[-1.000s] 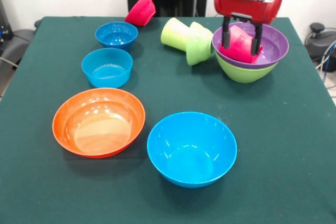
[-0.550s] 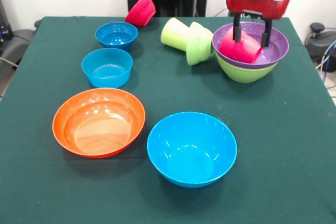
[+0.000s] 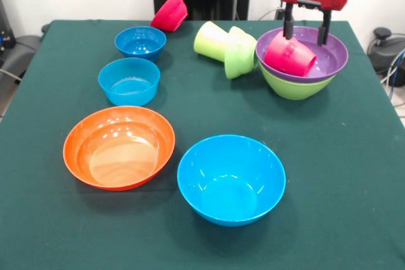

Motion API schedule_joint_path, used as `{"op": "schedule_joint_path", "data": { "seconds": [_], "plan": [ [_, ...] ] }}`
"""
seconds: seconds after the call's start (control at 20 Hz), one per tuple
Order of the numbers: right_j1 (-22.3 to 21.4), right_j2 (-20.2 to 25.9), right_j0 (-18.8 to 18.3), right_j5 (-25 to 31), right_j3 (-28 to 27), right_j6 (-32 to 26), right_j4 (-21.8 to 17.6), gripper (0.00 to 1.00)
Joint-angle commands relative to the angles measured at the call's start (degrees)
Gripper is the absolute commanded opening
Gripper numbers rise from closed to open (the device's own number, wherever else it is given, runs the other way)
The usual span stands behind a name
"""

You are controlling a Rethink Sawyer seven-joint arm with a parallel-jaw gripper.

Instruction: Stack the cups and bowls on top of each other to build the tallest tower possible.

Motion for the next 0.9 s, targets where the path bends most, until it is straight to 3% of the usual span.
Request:
{"op": "schedule_joint_path", "data": {
  "seconds": [0.05,0.35,0.9],
  "plan": [
    [0.4,0.4,1.5,-0.9,5.1,-2.6,-5.8,1.00],
    [2.0,-0.1,2.3,-5.1,6.6,-0.5,-7.1,1.00],
    [1.5,-2.2,1.5,-5.7,7.9,-1.0,-11.1,1.00]
  ]
}}
